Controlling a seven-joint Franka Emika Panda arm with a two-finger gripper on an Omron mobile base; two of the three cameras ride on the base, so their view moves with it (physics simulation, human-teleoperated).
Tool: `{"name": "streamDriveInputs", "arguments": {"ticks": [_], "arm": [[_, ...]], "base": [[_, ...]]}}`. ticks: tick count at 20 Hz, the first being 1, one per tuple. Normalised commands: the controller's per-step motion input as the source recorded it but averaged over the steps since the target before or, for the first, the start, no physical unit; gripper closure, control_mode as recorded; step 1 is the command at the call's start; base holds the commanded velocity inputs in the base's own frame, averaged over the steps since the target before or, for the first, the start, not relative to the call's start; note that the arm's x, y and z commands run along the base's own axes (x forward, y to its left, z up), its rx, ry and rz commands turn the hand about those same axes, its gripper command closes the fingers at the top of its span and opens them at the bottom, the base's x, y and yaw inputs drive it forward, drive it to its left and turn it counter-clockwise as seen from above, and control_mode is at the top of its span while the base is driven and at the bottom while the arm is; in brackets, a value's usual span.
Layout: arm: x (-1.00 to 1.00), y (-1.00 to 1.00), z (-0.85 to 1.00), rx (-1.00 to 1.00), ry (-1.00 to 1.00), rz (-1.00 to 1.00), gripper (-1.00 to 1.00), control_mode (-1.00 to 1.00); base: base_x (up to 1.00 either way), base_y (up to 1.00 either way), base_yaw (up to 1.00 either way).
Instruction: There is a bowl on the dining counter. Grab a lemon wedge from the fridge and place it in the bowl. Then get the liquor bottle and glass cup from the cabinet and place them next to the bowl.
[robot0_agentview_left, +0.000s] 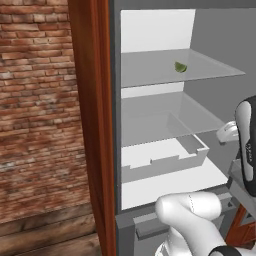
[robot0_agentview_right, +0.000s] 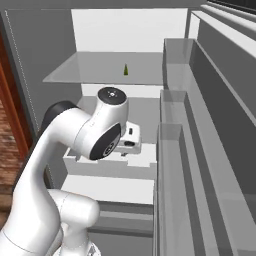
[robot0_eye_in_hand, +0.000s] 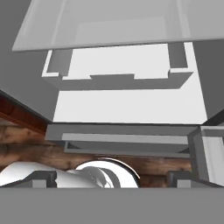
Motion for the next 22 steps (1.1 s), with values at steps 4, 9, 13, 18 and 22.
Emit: {"name": "streamDriveInputs", "arguments": {"ticks": [4, 9, 13, 18, 22], "arm": [[0.03, 0.09, 0.28, 0.0, -0.09, -0.01, -1.0, -1.0], [0.01, 0.17, 0.93, -0.01, -0.22, -0.03, -1.0, -1.0], [0.31, 0.4, 0.93, -0.01, -0.19, -0.02, -1.0, -1.0], [0.7, 0.12, 0.75, 0.0, -0.17, 0.0, -1.0, -1.0], [0.83, 0.14, 0.32, 0.0, -0.07, -0.02, -1.0, -1.0]], "base": [[0.08, 0.0, 0.0], [0.0, 0.0, 0.0], [0.0, 0.0, 0.0], [0.0, 0.0, 0.0], [0.0, 0.0, 0.0]]}}
